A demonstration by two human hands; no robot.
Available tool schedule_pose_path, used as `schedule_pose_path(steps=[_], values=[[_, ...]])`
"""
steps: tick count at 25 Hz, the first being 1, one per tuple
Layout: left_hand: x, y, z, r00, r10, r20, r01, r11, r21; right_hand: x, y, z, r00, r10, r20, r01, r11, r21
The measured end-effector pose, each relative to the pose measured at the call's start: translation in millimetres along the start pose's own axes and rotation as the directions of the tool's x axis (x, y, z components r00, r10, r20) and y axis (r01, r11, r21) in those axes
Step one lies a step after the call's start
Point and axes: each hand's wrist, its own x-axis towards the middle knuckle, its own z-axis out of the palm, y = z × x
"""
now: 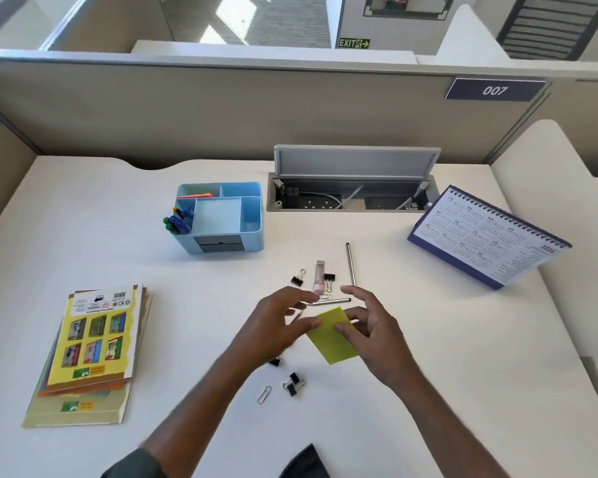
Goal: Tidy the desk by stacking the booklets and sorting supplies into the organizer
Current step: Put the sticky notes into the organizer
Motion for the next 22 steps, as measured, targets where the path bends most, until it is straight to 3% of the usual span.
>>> schedule_pose_path(steps=[4,8,12,16,20,22], values=[[-1,6,-9,0.993,0.114,0.016,-0.115,0.988,0.107,6,-6,14,0.998,-0.058,-0.017,0.057,0.998,-0.016],[5,6,-32,0.991,0.133,0.014,-0.133,0.966,0.224,12,0,26,0.998,-0.052,-0.025,0.053,0.998,0.040],[31,6,-89,0.959,0.208,-0.194,-0.122,0.916,0.383,9,26,26,0.997,0.061,-0.038,-0.062,0.998,-0.015],[70,18,-164,0.834,0.337,-0.437,-0.065,0.847,0.528,9,58,19,0.991,0.123,-0.044,-0.127,0.988,-0.091],[104,17,-214,0.740,0.366,-0.565,0.058,0.802,0.595,6,83,14,0.987,0.147,-0.059,-0.154,0.976,-0.153],[121,10,-226,0.737,0.344,-0.582,0.153,0.753,0.640,7,91,11,0.985,0.161,-0.068,-0.170,0.971,-0.168]])
